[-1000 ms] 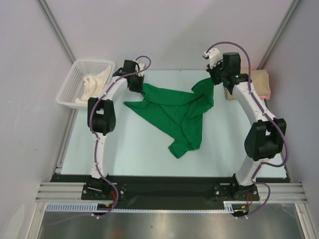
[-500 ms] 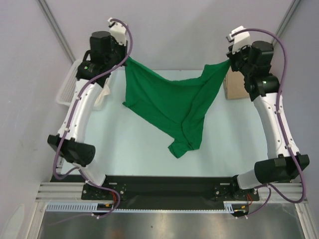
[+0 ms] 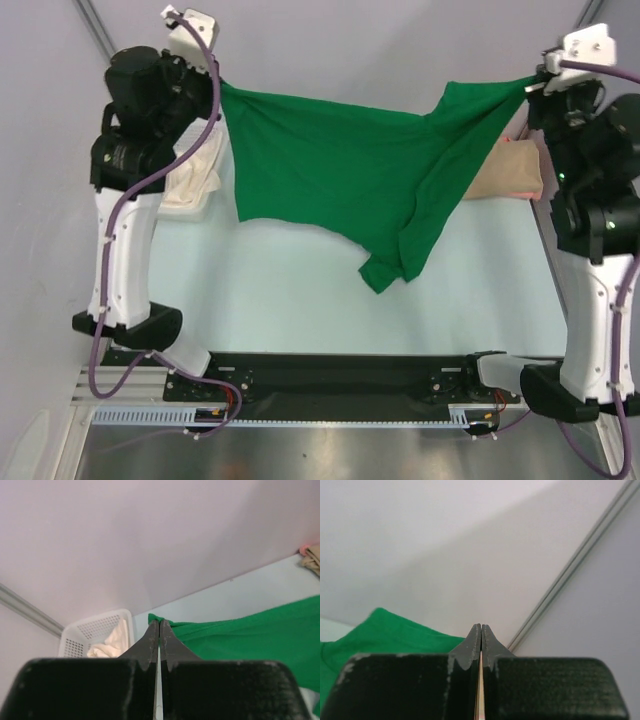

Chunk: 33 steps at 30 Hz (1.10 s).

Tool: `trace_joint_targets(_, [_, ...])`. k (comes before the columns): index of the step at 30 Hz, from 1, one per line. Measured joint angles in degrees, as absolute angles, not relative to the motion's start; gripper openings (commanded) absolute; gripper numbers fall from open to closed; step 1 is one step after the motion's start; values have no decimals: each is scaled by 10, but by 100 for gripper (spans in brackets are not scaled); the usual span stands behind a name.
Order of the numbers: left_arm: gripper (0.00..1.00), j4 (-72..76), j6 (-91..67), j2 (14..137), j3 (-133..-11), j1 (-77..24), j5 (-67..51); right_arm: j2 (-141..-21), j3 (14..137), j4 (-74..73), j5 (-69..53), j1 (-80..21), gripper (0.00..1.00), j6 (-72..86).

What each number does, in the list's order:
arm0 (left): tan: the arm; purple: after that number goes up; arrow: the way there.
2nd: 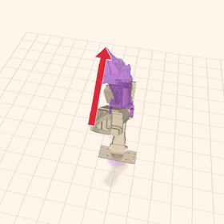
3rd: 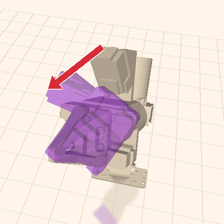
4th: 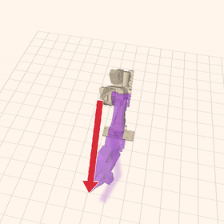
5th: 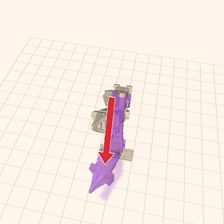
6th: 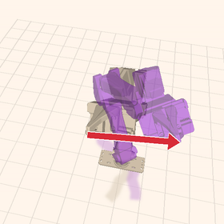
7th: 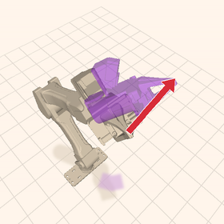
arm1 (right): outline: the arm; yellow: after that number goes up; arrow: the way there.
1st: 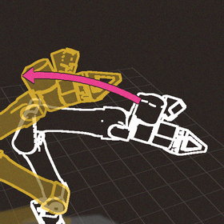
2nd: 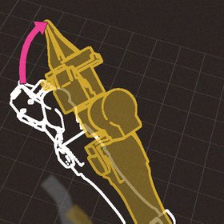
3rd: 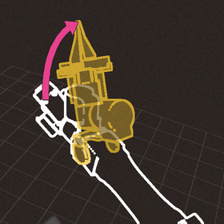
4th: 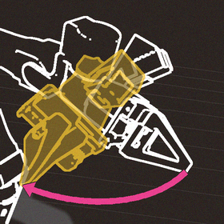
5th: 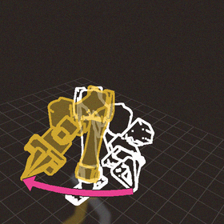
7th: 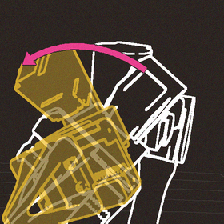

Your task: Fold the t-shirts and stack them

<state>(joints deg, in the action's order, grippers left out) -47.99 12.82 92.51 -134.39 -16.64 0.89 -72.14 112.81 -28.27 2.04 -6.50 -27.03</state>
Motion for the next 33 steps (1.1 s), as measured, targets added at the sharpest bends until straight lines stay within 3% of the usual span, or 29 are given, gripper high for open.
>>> trace_joint_targets(8, [1, -473, 152, 825, -1343, -174, 8, -656, 1150, -260, 26, -65, 0, -261])
trace_joint_targets(16, [0, -496, 151, 754, -1206, -175, -36, -611, 956, -227, -12, -65, 0, -255])
trace_joint_targets(26, [0, -536, 146, 873, -1128, -162, -51, -718, 870, -208, -27, -59, 0, -250])
trace_joint_targets(33, [0, -524, 135, 989, -1263, -130, -50, -817, 910, -147, -32, -17, 0, -225])
